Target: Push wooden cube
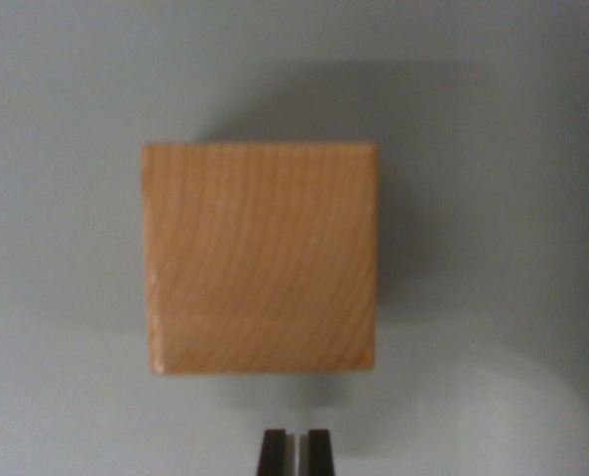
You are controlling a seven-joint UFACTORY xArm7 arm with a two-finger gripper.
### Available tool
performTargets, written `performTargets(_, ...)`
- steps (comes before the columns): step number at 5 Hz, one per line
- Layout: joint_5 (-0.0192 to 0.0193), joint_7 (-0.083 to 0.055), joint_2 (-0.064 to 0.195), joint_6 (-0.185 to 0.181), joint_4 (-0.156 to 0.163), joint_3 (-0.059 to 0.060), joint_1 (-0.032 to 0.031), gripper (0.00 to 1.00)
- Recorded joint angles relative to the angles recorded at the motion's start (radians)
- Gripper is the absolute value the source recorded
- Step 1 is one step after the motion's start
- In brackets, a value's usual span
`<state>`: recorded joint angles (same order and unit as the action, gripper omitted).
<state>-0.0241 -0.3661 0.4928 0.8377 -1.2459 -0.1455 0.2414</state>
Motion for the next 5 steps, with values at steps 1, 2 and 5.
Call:
performTargets(1,0.0000,0.000,0.000,0.000,0.000,0.000,0.0000,1.00)
performTargets(2,-0.0015,0.004,0.023,0.016,-0.039,0.002,-0.0009,1.00)
performTargets(5,-0.0030,0.008,0.048,0.033,-0.081,0.005,-0.0018,1.00)
